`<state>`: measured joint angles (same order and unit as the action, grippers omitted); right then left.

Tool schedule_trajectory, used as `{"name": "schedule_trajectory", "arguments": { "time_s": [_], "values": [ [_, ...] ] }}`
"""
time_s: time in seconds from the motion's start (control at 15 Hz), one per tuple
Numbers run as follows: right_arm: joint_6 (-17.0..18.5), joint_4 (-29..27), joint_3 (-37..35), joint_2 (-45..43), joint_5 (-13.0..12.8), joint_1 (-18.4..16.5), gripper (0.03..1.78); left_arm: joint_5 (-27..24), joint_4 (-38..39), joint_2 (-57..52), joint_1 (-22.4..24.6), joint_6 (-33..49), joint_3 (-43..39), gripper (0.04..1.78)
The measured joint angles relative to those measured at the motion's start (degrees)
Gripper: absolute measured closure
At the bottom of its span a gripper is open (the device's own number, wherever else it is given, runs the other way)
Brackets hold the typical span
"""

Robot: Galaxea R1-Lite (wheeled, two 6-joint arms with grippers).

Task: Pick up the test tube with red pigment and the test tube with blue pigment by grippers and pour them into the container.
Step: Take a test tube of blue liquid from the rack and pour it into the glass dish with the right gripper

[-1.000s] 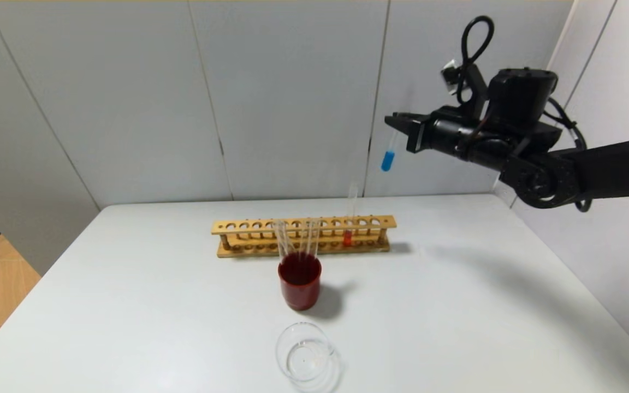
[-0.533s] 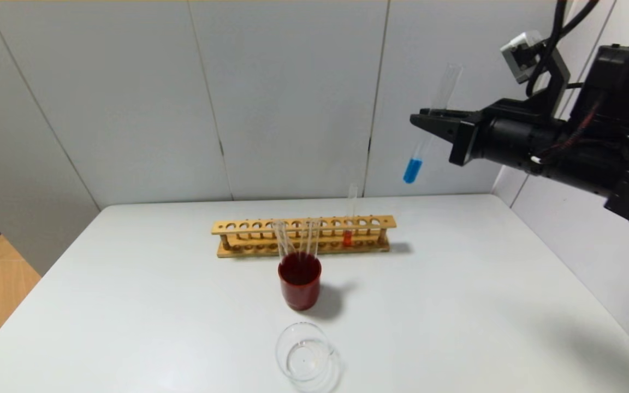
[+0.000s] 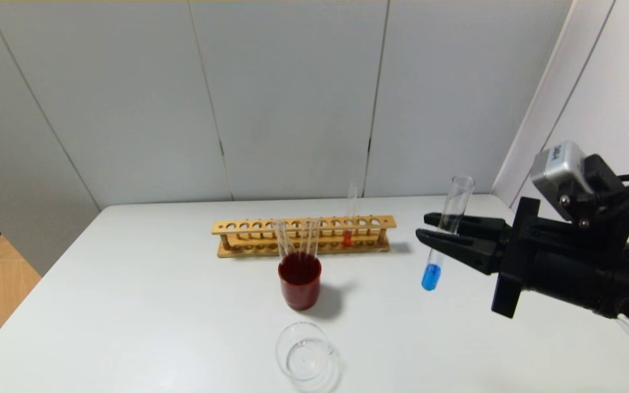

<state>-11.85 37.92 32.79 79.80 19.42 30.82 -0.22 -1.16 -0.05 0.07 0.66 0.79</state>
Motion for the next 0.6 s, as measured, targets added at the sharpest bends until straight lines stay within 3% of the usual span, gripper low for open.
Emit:
{"name": "schedule_trajectory", "arguments": {
  "time_s": [0.27, 0.6],
  "values": [
    [-4.60, -0.02, -4.08, 0.99, 0.28, 0.96, 1.47, -0.02, 0.04, 0.00, 0.00, 0.02, 0.00, 0.07],
    [-10.03, -0.48, -2.84, 8.05, 0.20, 3.58, 1.47, 0.00, 0.01, 0.00, 0.00, 0.05, 0.00, 0.07]
  ]
}}
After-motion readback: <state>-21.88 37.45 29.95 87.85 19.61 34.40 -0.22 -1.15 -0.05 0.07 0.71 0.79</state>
